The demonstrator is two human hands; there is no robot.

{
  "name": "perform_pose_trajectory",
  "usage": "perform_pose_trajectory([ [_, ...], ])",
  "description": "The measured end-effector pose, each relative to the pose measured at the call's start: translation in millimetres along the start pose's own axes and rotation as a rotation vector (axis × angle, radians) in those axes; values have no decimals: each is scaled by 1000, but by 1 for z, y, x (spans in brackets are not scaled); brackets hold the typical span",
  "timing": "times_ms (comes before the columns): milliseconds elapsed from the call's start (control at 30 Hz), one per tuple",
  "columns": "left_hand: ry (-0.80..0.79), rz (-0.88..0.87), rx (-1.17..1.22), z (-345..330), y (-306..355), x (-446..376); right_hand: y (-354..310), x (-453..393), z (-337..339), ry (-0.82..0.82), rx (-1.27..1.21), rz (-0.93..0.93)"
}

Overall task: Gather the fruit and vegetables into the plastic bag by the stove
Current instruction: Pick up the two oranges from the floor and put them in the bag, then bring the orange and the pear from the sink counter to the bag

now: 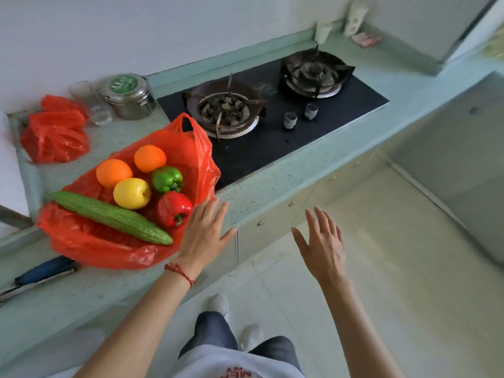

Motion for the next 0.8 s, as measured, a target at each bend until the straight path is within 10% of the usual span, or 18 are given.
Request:
perform_pose_trajectory([
  [800, -245, -1044, -34, -75, 287, -41, 197, 225, 50, 241, 49, -1091],
])
Point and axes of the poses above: each hand's wrist, its own x-axis away from the middle knuckle, its own z-axis out of the back of the hand, y = z × x, the point moved 9 cm from there along -x, towards the middle knuckle, and after that the axes turned 11 degrees about -z, right-handed, at the moved point
